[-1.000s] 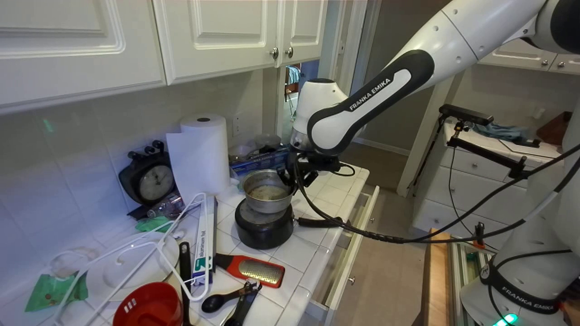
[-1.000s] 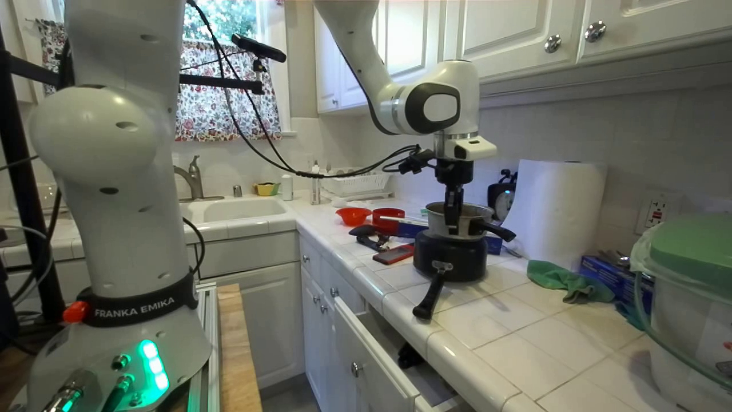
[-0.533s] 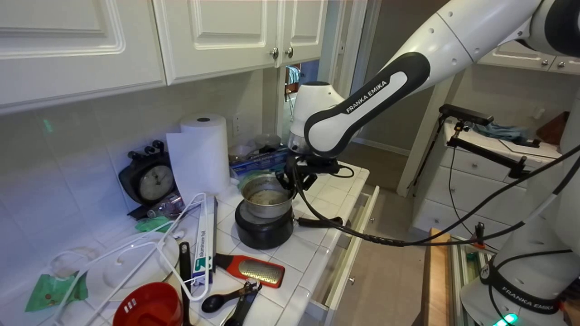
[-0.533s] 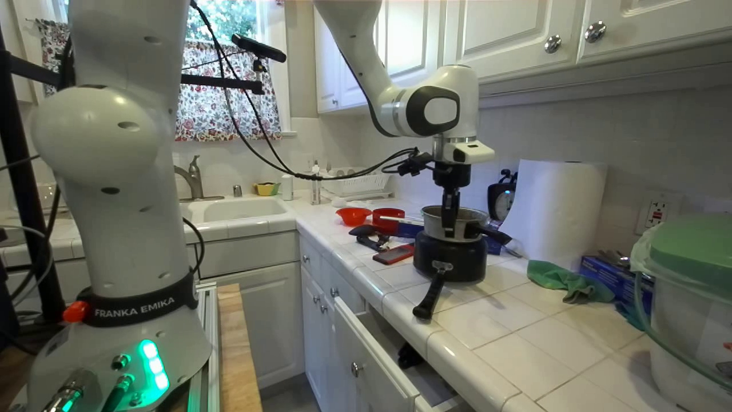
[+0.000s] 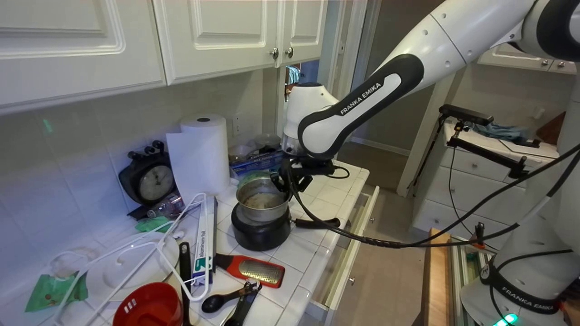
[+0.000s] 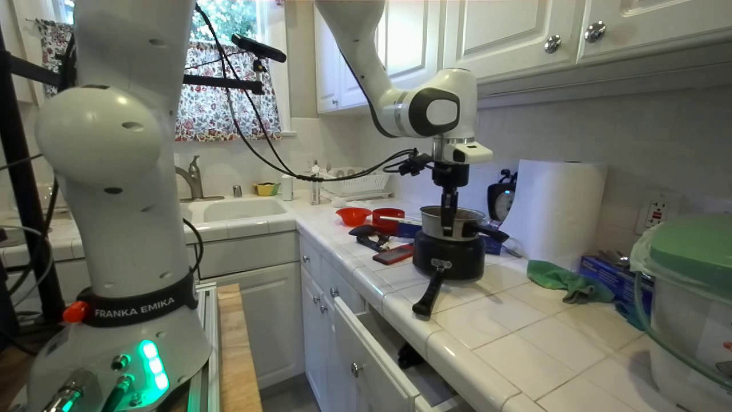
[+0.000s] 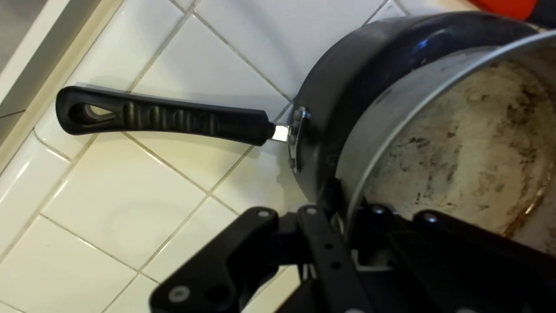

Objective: Pick up the pot and put it on top of the other one that has been put up side down

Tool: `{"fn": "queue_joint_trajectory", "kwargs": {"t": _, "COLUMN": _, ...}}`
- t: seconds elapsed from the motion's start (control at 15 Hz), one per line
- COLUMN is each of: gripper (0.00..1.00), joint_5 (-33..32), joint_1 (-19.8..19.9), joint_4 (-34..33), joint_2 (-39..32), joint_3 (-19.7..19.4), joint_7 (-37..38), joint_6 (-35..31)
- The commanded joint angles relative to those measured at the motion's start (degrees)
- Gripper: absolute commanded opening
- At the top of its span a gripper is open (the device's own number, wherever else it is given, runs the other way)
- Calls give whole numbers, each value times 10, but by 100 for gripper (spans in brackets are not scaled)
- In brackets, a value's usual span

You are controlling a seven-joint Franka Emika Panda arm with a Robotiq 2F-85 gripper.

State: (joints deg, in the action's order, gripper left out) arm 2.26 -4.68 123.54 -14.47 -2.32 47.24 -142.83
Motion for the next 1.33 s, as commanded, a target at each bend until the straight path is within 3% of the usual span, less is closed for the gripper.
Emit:
{"fn": "queue_joint_trajectory", "kwargs": {"t": 0.0, "gripper": 6, "joint_5": -17, "joint_1": -7, "joint_4": -23, "joint_2": -11, "joint_3": -2, "joint_7": -4, "joint_6": 24}}
{"fn": "queue_joint_trajectory", "kwargs": {"t": 0.07, "gripper": 9, "joint_5": -22, "joint_1": -8, "joint_4": -25, "joint_2": -11, "joint_3": -3, "joint_7": -3, "joint_6": 27}}
{"fn": "queue_joint_trajectory", "kwargs": {"t": 0.13, "gripper": 33, "joint_5": -24, "joint_1": -9, "joint_4": -27, "joint_2": -12, "joint_3": -4, "joint_7": -3, "joint_6": 30}}
{"fn": "queue_joint_trajectory", "kwargs": {"t": 0.33, "gripper": 43, "joint_5": -28, "joint_1": -9, "joint_4": -32, "joint_2": -12, "joint_3": -3, "joint_7": -4, "joint_6": 36}}
{"fn": "queue_joint_trajectory", "kwargs": {"t": 0.87, "gripper": 98, "joint_5": -27, "joint_1": -6, "joint_4": -25, "joint_2": 17, "joint_3": -1, "joint_7": -15, "joint_6": 35}}
{"fn": "queue_joint_trajectory", "kwargs": {"t": 1.27, "gripper": 100, "joint_5": -33, "joint_1": -8, "joint_4": -18, "joint_2": 41, "joint_3": 2, "joint_7": -29, "joint_6": 48}}
